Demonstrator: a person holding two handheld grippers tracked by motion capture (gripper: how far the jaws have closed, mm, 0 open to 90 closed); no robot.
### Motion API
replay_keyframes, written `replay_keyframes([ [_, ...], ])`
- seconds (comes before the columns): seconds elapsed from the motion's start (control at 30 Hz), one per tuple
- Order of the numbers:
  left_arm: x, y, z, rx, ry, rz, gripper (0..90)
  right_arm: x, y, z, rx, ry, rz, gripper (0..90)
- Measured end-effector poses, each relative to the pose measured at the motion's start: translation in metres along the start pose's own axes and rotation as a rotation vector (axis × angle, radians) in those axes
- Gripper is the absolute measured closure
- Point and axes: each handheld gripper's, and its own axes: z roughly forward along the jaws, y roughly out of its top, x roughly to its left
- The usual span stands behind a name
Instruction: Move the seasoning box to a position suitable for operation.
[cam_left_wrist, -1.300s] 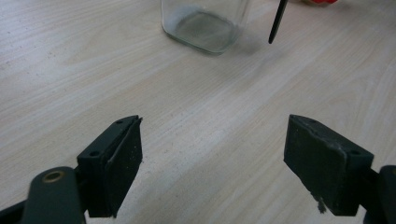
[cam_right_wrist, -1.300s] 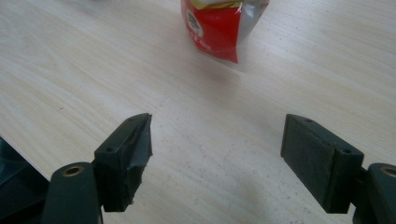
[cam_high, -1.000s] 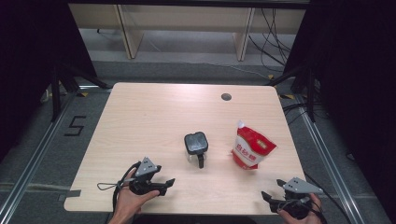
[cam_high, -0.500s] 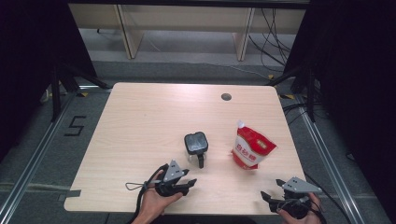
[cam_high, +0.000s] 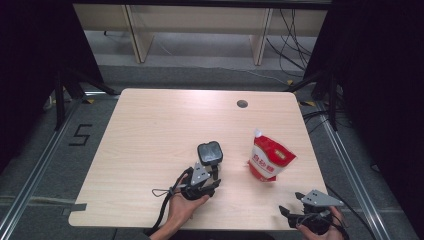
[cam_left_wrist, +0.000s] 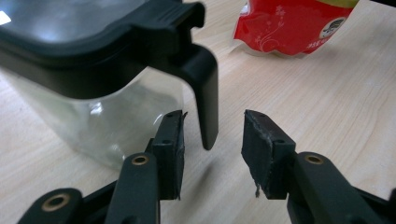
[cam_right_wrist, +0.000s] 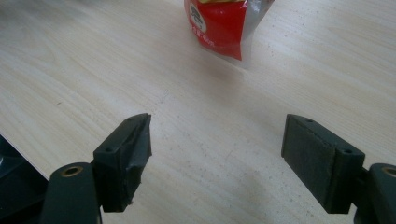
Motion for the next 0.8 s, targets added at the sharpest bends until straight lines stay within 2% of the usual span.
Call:
replay_keyframes([
  [0.03,0.0,0.001,0.001,0.0,0.01,0.028,62.3,0.001,0.0,0.0,0.0,0.002,0.025,25.2],
  [0.07,0.003,0.002,0.001,0.009,0.012,0.066,64.5,0.0,0.0,0.0,-0.003,0.0,0.009,25.2],
  [0.1,0.004,0.002,0.002,0.009,0.014,0.071,66.8,0.0,0.0,0.0,-0.003,0.0,0.009,25.1],
  [0.13,0.003,0.002,0.005,-0.008,0.026,0.052,69.7,0.0,0.0,0.0,0.0,0.001,0.008,25.1],
  [0.17,0.005,0.001,0.006,-0.005,0.021,0.063,71.7,0.0,0.0,0.0,-0.002,0.003,0.004,25.0],
  [0.2,0.01,0.003,0.007,-0.005,0.004,0.136,73.1,0.003,-0.001,0.0,0.002,0.007,0.034,25.1],
  [0.23,0.012,0.004,0.007,0.0,-0.004,0.16,75.3,0.002,0.0,0.001,-0.001,0.007,0.023,25.0],
  [0.3,0.011,0.004,0.006,-0.001,-0.005,0.154,76.5,0.002,0.0,0.001,-0.001,0.009,0.022,25.1],
  [0.33,0.011,0.004,0.004,0.004,-0.003,0.125,76.9,0.002,0.0,0.0,0.002,0.005,0.02,25.0],
  [0.37,0.009,0.002,0.003,0.005,-0.015,0.049,77.4,0.002,0.0,0.0,0.003,0.006,0.023,25.0],
  [0.4,0.009,0.002,0.001,0.003,-0.014,0.032,77.6,0.0,0.0,0.001,-0.005,0.004,0.012,25.0],
  [0.43,0.01,0.001,0.0,-0.002,-0.012,0.027,77.3,0.0,0.0,0.0,-0.003,0.004,0.013,24.9],
  [0.47,0.015,0.002,-0.003,0.008,-0.025,0.067,77.2,0.0,-0.001,0.0,-0.001,0.002,0.012,24.9],
  [0.5,0.014,0.0,-0.005,0.013,-0.024,0.032,77.1,0.0,-0.001,0.001,0.002,0.009,0.02,24.9],
  [0.53,0.014,0.0,-0.007,0.015,-0.017,0.029,76.9,0.0,-0.001,0.001,0.003,0.008,0.02,24.8],
  [0.57,0.015,-0.001,-0.009,0.021,-0.028,0.025,76.7,0.0,-0.001,0.001,0.004,0.006,0.019,24.6],
  [0.63,0.017,-0.002,-0.012,0.025,-0.029,0.051,76.3,0.0,-0.001,0.001,0.004,0.007,0.021,24.6],
  [0.67,0.017,-0.003,-0.013,0.017,-0.028,0.03,76.1,0.0,-0.001,0.001,0.004,0.008,0.021,24.6],
  [0.7,0.019,-0.003,-0.016,0.026,-0.033,0.029,75.9,-0.001,-0.001,0.0,0.002,-0.004,0.007,24.6],
  [0.73,0.022,-0.004,-0.019,0.037,-0.036,0.049,75.7,-0.001,-0.001,0.0,0.0,-0.003,0.004,24.6],
  [0.77,0.023,-0.005,-0.02,0.025,-0.039,0.03,75.5,0.001,-0.001,-0.001,0.01,0.001,0.032,24.6],
  [0.8,0.025,-0.006,-0.023,0.038,-0.031,0.035,75.2,-0.001,-0.001,0.0,0.004,0.001,0.013,24.6],
])
